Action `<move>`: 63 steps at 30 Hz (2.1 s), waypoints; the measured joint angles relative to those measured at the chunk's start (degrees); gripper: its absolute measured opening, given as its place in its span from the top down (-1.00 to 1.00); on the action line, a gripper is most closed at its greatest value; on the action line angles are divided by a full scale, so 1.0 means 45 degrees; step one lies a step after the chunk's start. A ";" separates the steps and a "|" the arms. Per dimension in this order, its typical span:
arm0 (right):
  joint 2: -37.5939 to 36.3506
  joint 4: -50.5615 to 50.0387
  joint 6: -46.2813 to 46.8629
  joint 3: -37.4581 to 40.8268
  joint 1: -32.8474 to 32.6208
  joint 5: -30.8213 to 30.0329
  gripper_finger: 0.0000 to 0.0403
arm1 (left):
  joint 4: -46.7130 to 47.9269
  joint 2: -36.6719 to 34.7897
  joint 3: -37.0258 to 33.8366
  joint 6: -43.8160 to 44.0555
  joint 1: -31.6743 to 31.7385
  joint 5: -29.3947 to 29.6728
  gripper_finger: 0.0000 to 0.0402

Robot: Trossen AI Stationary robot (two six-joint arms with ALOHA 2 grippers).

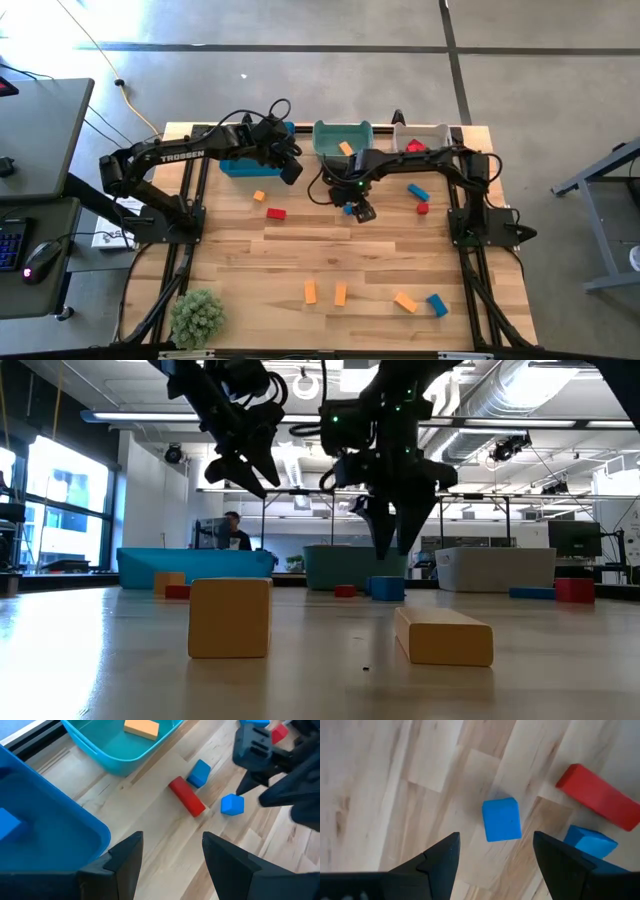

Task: Sort & place blocks by color
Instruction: Put the blue block into the blue bin

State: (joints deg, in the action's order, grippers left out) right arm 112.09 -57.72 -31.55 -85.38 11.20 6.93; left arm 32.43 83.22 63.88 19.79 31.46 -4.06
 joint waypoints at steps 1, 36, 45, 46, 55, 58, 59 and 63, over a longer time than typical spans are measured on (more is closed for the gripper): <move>0.0107 0.0003 0.0000 0.0000 0.0000 -0.0085 -0.19 | -0.0001 0.0000 0.0001 -0.0002 0.0000 0.0003 0.03; 0.1685 -0.0310 0.1341 -0.0193 0.0071 -0.0498 0.49 | -0.0011 0.0000 -0.0001 0.0001 0.0054 0.0049 0.03; 0.1685 -0.1221 0.1612 -0.2121 0.0097 -0.0541 0.49 | -0.0016 0.0000 0.0001 0.0578 0.1207 -0.0496 0.03; 0.1685 -0.1241 0.1617 -0.2440 0.0113 -0.0561 0.49 | -0.0016 0.0000 -0.0001 0.0614 0.1406 -0.0726 0.03; 0.1680 -0.0823 0.1622 -0.5382 0.0680 -0.1677 0.49 | -0.0072 0.0000 -0.0001 0.1439 0.3271 -0.2385 0.03; 0.1666 -0.0343 0.1645 -0.6166 0.1020 -0.1678 0.49 | -0.0277 0.0000 -0.0001 0.1462 0.3825 -0.3243 0.03; 0.1666 -0.0225 0.1685 -0.6383 0.1140 -0.1681 0.49 | -0.0394 0.0000 0.0004 0.1462 0.3989 -0.3455 0.03; 0.1666 0.0417 0.1739 -0.6978 0.1573 -0.1678 0.49 | -0.1117 0.0000 -0.0001 0.1467 0.4647 -0.4436 0.03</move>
State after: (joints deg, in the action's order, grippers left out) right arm 119.59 -55.85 -23.73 -116.79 18.28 -0.62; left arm 27.40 83.22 63.88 26.39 52.38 -24.02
